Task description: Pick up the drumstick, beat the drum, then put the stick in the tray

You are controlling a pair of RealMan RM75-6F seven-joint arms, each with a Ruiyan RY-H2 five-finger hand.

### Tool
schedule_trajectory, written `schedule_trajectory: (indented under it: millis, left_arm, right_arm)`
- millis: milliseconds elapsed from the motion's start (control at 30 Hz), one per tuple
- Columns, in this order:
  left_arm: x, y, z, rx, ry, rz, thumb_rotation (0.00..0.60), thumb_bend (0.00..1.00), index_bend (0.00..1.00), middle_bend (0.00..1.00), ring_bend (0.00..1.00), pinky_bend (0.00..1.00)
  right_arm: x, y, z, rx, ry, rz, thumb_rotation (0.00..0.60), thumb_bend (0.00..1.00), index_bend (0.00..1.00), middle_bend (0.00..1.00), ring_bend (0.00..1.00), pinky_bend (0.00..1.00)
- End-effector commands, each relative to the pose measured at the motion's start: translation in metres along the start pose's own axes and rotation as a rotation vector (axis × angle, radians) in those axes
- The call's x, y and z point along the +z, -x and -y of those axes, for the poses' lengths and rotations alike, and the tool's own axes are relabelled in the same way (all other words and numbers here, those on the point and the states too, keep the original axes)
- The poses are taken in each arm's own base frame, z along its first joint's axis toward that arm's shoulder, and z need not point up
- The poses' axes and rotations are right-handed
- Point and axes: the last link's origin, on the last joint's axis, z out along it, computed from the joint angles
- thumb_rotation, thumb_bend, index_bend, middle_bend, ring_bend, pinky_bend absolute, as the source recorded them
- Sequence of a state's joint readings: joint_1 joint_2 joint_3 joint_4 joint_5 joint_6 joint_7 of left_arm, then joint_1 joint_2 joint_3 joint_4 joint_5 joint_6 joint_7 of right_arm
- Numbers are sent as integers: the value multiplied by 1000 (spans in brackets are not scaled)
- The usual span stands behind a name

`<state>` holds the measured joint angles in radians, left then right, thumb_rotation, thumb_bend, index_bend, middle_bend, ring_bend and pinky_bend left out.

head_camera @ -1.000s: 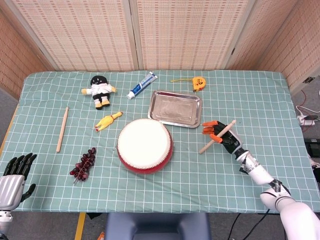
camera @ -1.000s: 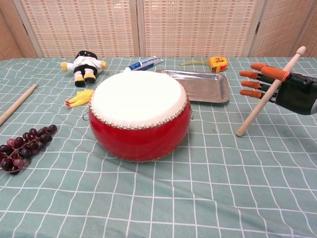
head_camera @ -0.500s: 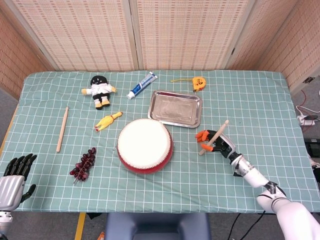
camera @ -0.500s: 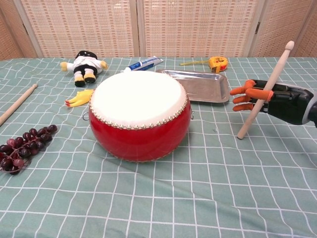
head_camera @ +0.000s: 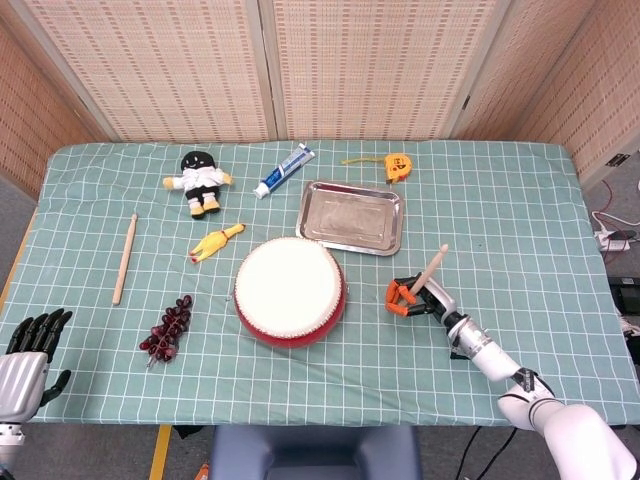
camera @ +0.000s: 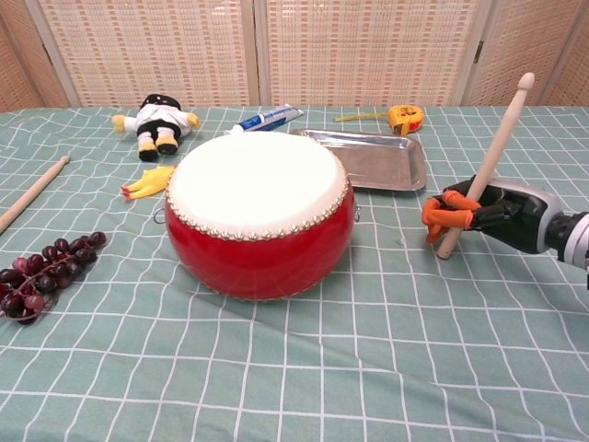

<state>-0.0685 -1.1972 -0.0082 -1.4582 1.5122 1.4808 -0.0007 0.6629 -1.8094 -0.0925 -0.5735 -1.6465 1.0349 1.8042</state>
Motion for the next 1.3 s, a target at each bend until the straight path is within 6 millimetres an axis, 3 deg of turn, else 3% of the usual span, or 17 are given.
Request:
schedule_trajectory:
  millis: [33,333,667,867,1167,1300]
  left_arm:
    - [0,1,0,0,-1,2,600,272,75,45,54,34]
    - [0,0,0,2,-3,4,600,271,81,45,54,34]
    - [1,1,1,7,-4,9,600,272,84,45,54,34]
    - [2,1,1,13,-3,9,600,273,113,45,54,34]
    - [4,2,1,17,-2,10,600,272,125,45,54,34]
    - [5,2,1,18,-1,12,600,271,125,46,53,34]
  right_arm:
    - [3,6,-2,5,2,-17,600,236,1000,671,635,516]
    - [8,17,0,24,-39,-22,600,213,1000,864,846,623]
    - [9,18,3,32,-74,-39,600,633,1000,990,994,863]
    - [7,19,2,-32,-81,-46,600,780,1000,1000,1000,996]
    - [7,20,7,-93,-122,-60,600,851,1000,1000,1000,1000]
    - [7,16,13,-260,-124,-28,600,856,1000,1000,1000,1000]
